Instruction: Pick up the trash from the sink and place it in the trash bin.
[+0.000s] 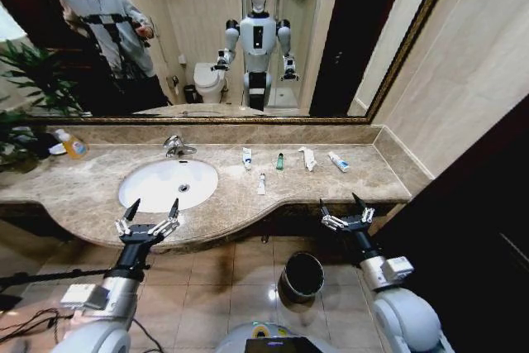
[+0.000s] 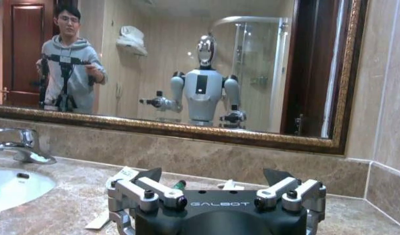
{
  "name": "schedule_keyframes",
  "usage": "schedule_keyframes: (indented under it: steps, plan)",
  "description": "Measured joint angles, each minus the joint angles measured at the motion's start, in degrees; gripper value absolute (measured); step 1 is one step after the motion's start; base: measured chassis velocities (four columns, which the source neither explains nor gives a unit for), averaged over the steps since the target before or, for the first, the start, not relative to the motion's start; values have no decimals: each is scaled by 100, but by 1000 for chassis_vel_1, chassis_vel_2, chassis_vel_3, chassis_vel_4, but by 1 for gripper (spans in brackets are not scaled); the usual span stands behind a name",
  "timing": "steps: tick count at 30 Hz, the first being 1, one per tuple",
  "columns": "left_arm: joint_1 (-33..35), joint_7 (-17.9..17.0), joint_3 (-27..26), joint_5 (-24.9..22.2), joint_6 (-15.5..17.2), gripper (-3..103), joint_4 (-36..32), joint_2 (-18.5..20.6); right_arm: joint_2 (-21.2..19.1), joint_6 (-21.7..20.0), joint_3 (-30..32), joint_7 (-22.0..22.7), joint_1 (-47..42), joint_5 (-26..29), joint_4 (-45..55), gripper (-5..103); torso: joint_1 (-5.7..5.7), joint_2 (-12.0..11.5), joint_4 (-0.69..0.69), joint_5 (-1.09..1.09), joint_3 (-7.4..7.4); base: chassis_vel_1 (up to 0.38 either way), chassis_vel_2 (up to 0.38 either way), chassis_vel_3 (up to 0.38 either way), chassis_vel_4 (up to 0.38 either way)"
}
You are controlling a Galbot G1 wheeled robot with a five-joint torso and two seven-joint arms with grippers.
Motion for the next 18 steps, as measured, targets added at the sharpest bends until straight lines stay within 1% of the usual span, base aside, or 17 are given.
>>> schedule_keyframes:
  steps: [5,13,18]
  plan:
    - [0,0,0,0,0,100,0,0,-14,24,9,1,4,-7,-34,100,0,0,0,0,0,0,0,0,0]
    - [0,0,0,0,0,100,0,0,143,177,-16,-17,-69,-60,-161,100,0,0,0,0,0,0,0,0,0]
    - [0,0,0,0,0,100,0,0,76,155,-27,-21,28,-60,-228,100,0,0,0,0,0,0,0,0,0]
